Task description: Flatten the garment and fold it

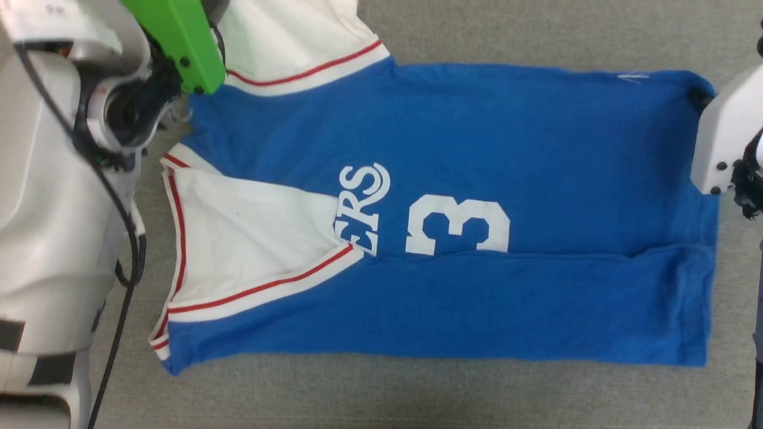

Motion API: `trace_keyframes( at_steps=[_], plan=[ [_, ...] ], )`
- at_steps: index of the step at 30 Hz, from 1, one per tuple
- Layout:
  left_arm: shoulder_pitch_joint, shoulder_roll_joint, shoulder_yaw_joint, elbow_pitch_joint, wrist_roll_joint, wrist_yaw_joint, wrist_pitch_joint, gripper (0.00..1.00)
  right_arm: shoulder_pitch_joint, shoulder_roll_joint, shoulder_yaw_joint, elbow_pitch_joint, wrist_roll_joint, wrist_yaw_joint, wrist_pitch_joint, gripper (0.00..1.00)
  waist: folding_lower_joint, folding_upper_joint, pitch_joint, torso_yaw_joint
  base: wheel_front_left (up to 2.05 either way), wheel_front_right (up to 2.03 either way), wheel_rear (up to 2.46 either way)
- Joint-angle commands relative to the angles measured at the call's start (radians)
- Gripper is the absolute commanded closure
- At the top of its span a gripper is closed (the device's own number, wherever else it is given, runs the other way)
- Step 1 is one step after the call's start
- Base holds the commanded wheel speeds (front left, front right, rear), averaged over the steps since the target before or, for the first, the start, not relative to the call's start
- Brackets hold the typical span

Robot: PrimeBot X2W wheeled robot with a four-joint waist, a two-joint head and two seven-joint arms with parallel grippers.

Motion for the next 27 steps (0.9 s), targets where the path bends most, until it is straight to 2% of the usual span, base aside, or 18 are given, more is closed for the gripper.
trace_keyframes(
  at_steps=[1,8,13,27],
  plan=[
    [0.04,0.015,0.01,-0.022,-0.007,-0.007,-0.013,1.0,0.026,0.004,-0.006,-0.006,0.013,-0.002,-0.021,1.0,0.0,-0.0001,-0.084,-0.004,0.0,0.0,0.0],
    [0.241,0.04,0.043,-0.133,-0.051,0.019,-0.045,1.0,0.156,0.008,-0.037,-0.001,0.058,-0.002,-0.097,1.0,0.0,-0.0001,-0.23,0.001,0.0,0.0,0.0],
    [0.404,0.051,0.066,-0.2,-0.072,0.062,-0.072,1.0,0.252,0.012,-0.047,0.028,0.064,-0.002,-0.137,1.0,0.0,-0.0001,-0.304,0.005,0.0,0.0,0.0],
    [0.829,-0.007,0.162,-0.282,-0.17,0.163,-0.198,1.0,0.4,0.07,-0.047,0.124,0.056,-0.002,-0.241,1.0,0.0,-0.0001,-0.364,0.002,0.0,0.0,0.0]
  ],
)
